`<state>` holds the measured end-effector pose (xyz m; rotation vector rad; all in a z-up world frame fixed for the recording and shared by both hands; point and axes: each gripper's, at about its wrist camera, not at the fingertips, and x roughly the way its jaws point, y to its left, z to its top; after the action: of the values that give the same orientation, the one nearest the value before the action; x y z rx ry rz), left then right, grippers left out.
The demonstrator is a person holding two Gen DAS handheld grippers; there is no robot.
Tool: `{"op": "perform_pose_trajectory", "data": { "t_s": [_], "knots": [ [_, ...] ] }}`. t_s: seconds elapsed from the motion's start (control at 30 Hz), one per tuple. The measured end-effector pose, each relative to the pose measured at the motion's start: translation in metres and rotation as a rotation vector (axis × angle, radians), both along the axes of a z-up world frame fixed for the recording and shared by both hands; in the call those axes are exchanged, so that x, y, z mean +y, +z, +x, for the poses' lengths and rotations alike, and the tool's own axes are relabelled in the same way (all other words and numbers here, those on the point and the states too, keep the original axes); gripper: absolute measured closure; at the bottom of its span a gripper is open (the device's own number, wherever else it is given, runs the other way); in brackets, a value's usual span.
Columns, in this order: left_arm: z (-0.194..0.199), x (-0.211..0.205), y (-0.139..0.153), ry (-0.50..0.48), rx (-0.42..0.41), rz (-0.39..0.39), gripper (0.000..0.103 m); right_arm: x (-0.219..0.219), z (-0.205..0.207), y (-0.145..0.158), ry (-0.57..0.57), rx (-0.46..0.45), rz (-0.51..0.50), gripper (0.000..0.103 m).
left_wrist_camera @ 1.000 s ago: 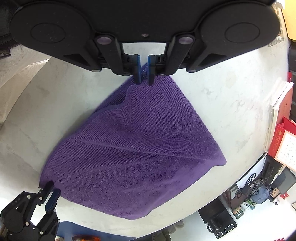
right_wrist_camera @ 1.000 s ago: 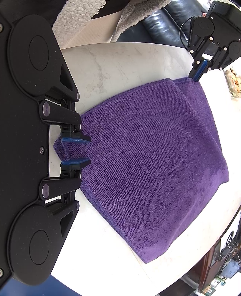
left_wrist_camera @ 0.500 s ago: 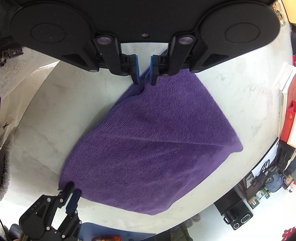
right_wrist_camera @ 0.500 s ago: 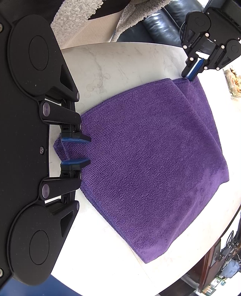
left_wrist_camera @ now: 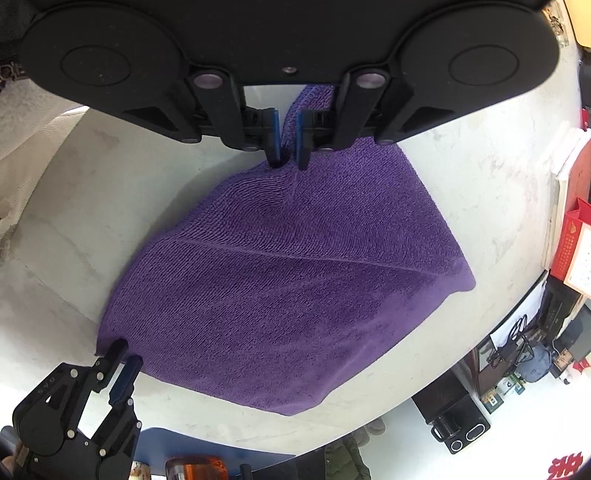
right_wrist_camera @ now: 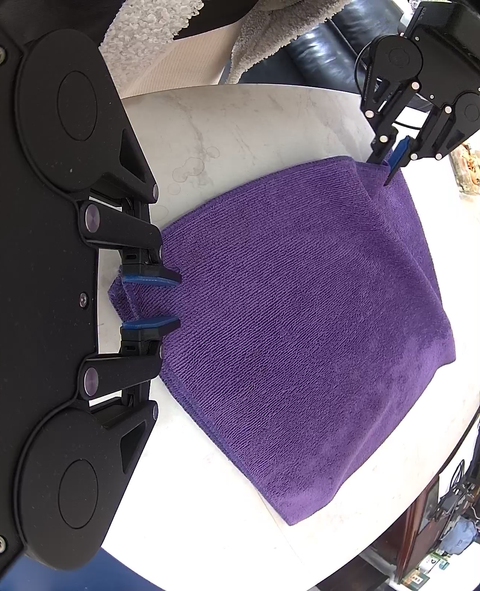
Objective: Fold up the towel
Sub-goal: 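Drag the held purple towel edge with both grippers to straighten the fold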
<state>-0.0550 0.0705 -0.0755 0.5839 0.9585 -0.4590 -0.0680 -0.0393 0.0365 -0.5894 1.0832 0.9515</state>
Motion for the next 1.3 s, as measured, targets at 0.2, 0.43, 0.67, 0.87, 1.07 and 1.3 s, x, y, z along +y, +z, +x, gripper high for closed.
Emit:
{"op": "perform_pose_trajectory", "data": {
  "t_s": [0.2,0.43,0.67,0.87,1.07,1.3],
  "knots": [
    [-0.002,0.003,0.007,0.014,0.004,-0.011,0.094,0.000,0.001,0.000,0.006,0.001,0.000,0.085],
    [0.005,-0.004,-0.006,0.004,-0.004,0.026,0.094,0.000,0.003,0.001,0.012,0.003,-0.002,0.085],
    [0.004,0.005,-0.003,0.045,-0.040,0.060,0.100,-0.001,0.003,0.001,0.008,0.002,0.001,0.085],
    [-0.009,0.014,0.002,0.073,-0.007,0.110,0.101,-0.002,0.002,0.001,0.008,0.001,0.005,0.085],
    [-0.021,0.010,-0.010,0.069,0.015,0.156,0.101,-0.004,0.003,-0.001,0.009,0.002,0.012,0.085],
    [-0.027,0.015,-0.008,0.081,0.039,0.165,0.099,-0.006,0.006,-0.001,0.005,0.003,0.011,0.085]
  ]
}}
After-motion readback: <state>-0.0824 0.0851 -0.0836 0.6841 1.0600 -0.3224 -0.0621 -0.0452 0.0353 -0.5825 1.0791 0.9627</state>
